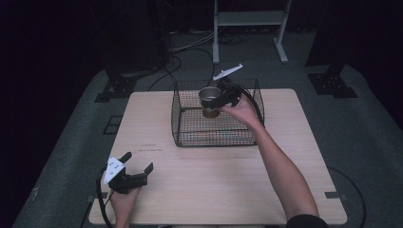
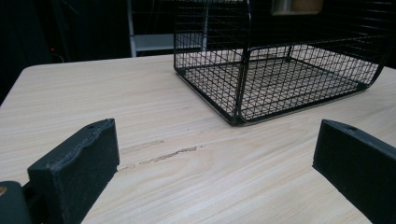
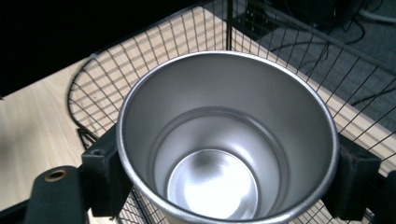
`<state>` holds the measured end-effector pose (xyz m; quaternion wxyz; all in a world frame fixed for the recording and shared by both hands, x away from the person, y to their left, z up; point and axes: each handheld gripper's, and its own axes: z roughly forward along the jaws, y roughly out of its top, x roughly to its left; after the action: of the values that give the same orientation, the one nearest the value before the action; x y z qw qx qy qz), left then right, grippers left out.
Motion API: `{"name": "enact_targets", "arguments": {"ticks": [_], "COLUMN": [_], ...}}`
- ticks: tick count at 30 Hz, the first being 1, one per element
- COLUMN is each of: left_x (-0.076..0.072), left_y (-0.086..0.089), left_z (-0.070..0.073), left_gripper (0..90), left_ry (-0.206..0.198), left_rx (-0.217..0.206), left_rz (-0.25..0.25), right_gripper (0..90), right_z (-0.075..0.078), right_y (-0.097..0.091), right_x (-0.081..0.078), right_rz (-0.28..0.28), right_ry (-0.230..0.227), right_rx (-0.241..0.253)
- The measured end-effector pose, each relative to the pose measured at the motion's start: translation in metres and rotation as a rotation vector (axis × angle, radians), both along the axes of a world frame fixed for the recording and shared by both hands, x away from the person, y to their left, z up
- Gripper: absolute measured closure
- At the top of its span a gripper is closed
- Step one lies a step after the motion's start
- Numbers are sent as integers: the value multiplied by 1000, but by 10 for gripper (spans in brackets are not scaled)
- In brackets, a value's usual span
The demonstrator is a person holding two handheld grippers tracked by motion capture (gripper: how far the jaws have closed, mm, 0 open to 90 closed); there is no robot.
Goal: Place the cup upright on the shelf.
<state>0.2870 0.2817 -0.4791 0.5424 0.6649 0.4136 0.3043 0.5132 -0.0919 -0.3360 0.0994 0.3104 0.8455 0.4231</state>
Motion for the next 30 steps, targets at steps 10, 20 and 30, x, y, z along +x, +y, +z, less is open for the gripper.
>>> {"name": "enact_targets", "arguments": {"ticks": [10,20,30], "left_x": [2,7,8], "left_y": [-1,-5,-8], "left_z": [-1,-3,-4], "left_gripper": [0,0,0], "left_ry": [3,29,19], "left_rx": [12,5,25], "left_rz": [16,120,116], "right_gripper": [179,178,178], "right_z": [-26,-45,-64], "right_y": [10,11,13], "right_x": [19,28,37], "right_rz": [-12,-43,-64], "right_ry": [50,99,146], "right_rx": [-17,-61,-104]}}
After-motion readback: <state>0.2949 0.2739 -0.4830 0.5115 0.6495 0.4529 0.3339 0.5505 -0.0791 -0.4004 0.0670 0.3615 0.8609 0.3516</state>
